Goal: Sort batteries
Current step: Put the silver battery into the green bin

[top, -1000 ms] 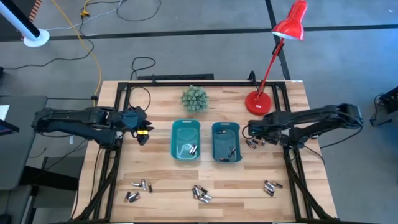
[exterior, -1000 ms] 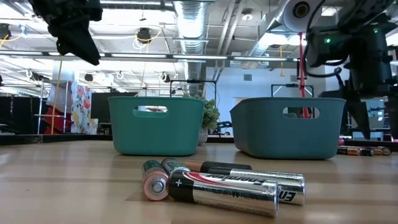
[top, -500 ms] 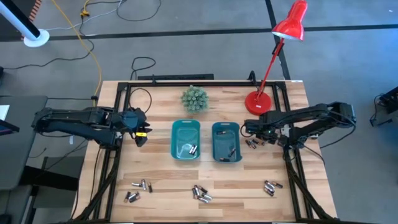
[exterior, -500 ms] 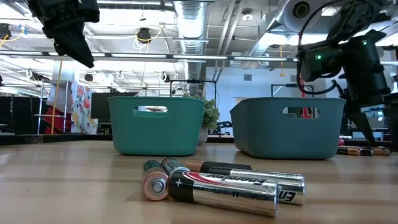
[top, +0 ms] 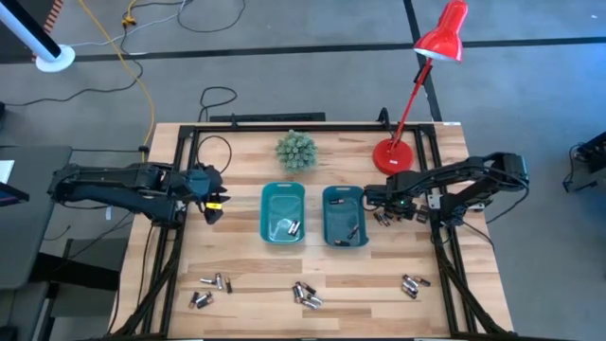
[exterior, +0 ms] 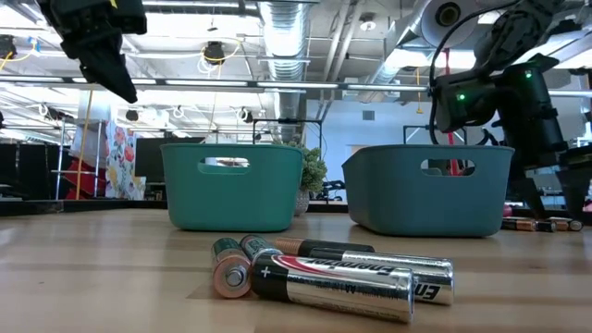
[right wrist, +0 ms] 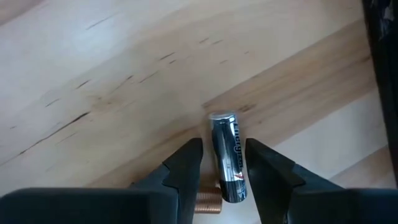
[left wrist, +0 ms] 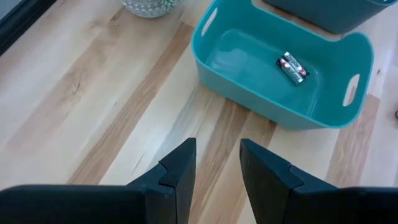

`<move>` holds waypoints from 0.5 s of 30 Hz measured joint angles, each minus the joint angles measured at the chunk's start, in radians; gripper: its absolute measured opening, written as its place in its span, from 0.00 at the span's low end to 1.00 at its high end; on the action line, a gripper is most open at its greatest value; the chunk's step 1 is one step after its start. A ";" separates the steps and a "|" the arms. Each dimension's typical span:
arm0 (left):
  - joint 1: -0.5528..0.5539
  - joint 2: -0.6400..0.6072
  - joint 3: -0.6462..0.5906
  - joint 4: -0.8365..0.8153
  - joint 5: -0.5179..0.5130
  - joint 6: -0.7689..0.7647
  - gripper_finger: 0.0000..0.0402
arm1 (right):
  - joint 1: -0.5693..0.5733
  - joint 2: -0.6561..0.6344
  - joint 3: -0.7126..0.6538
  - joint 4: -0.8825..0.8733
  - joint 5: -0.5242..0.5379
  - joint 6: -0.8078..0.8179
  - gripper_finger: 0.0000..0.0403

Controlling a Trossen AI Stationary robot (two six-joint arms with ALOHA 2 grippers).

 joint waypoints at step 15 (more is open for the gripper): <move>0.000 0.000 0.000 -0.010 0.000 -0.007 0.30 | 0.002 -0.006 -0.002 0.021 0.002 -0.151 0.09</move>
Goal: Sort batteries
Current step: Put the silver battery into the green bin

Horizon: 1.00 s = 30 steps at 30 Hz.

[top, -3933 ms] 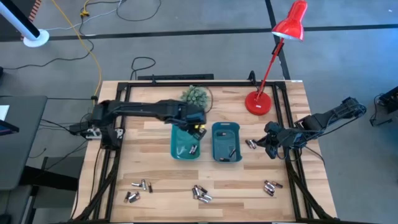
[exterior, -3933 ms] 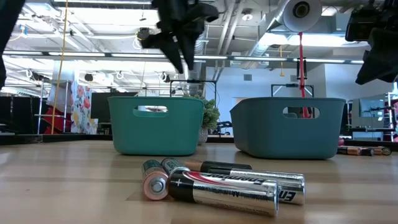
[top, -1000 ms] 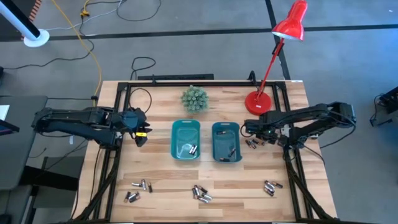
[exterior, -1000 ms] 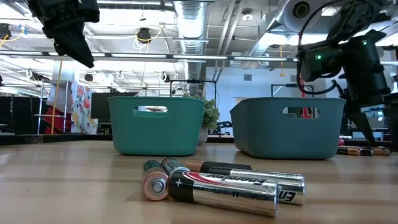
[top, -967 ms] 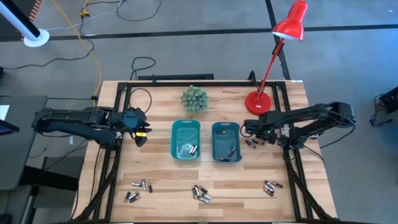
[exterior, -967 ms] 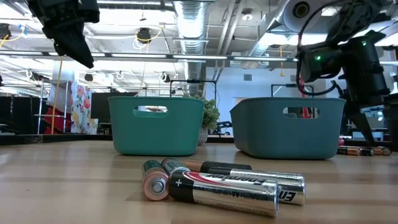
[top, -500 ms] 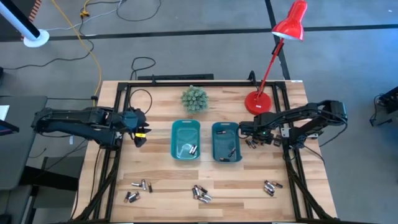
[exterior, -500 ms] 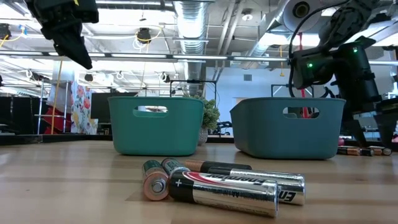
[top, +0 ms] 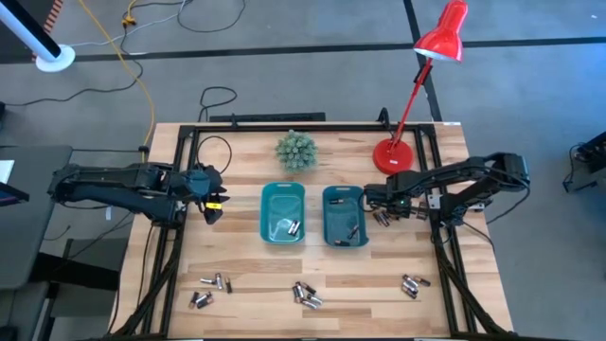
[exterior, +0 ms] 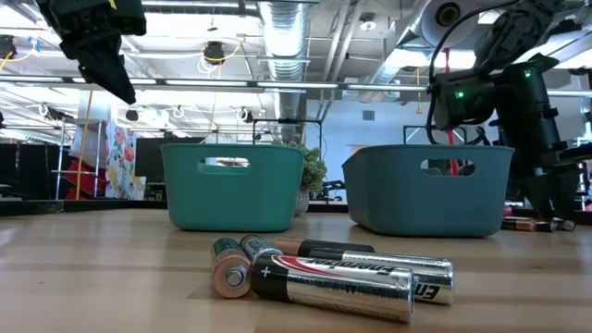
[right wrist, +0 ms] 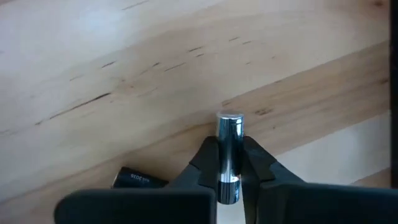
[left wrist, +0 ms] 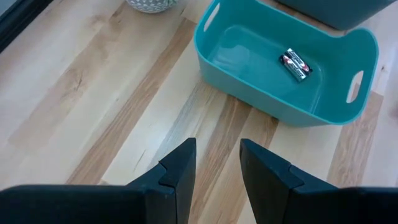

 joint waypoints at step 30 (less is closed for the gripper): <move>0.000 0.001 0.000 -0.018 -0.003 -0.010 0.30 | 0.198 -0.383 0.102 -0.192 0.243 -0.115 0.10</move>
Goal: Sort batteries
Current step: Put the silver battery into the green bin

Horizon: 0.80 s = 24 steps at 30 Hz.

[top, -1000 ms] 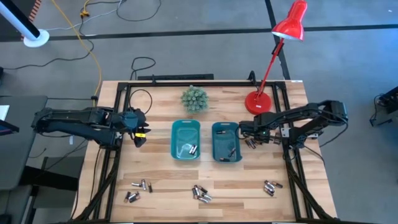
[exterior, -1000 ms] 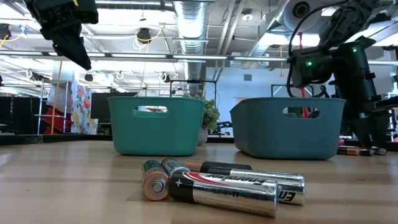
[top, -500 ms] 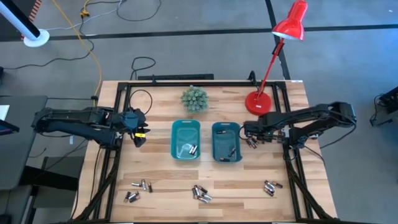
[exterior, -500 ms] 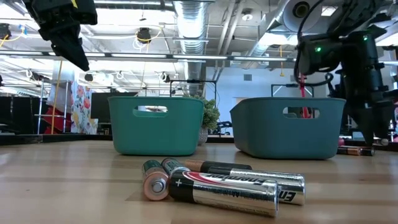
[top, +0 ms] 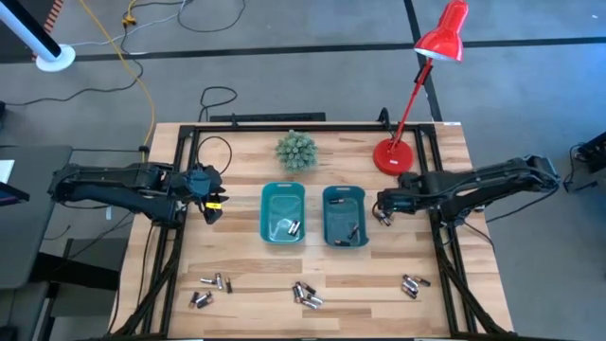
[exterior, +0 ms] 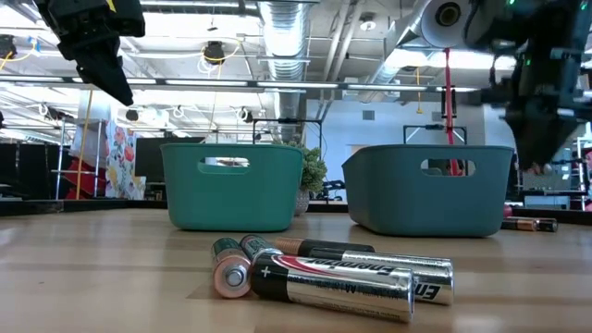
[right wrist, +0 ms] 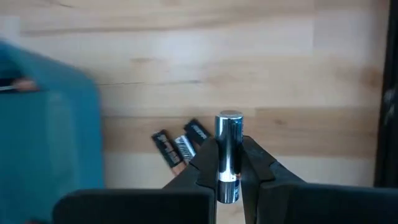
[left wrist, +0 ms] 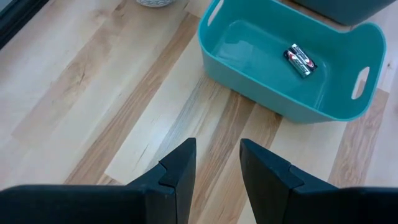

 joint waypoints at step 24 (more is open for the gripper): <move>0.000 0.000 0.000 0.001 -0.001 -0.012 0.30 | -0.043 0.112 0.404 0.272 0.062 -0.867 0.10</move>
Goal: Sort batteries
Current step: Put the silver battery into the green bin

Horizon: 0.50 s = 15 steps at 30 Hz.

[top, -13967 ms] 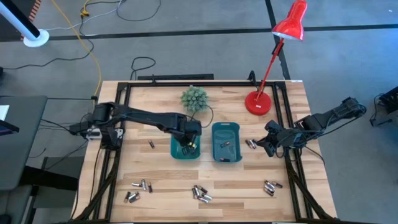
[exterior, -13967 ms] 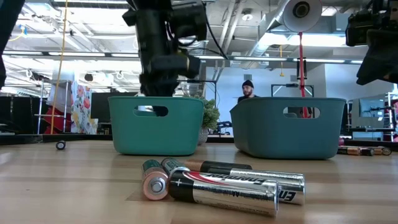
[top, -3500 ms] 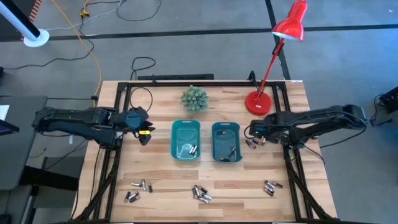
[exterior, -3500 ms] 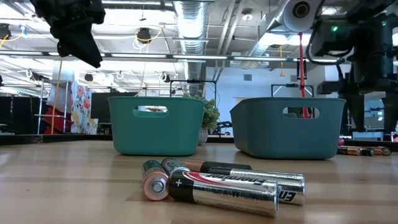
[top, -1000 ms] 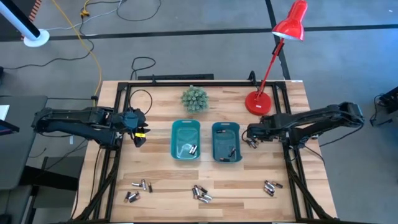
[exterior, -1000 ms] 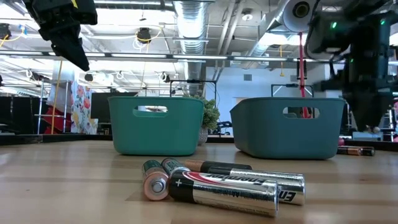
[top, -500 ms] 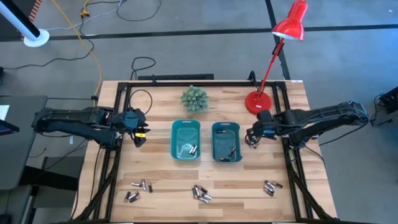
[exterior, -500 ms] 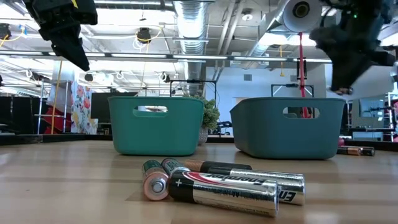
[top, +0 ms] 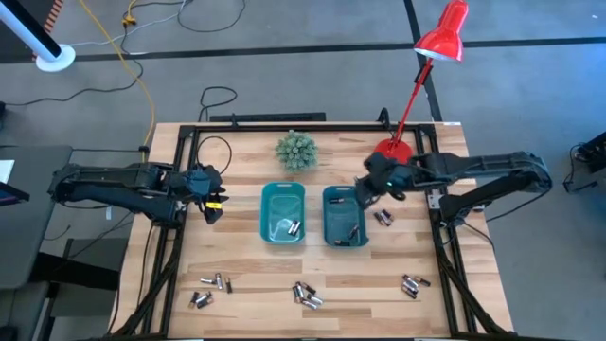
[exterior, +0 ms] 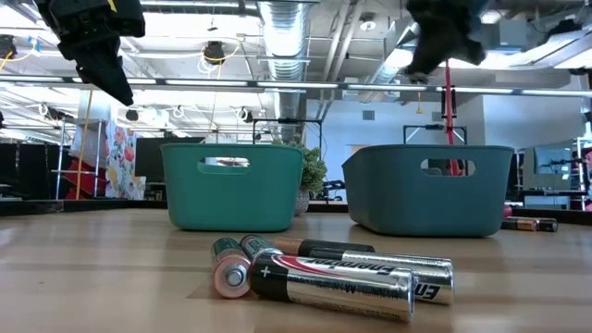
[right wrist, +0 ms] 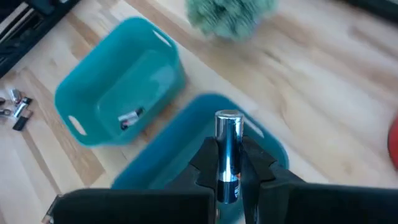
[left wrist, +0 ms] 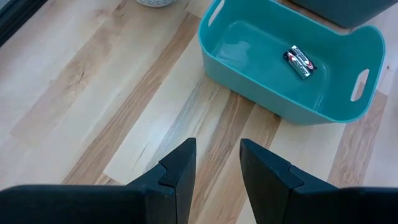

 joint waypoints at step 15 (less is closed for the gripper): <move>0.000 0.000 0.000 0.000 0.000 -0.003 0.30 | -0.072 0.552 0.536 -0.005 -0.151 -0.391 0.10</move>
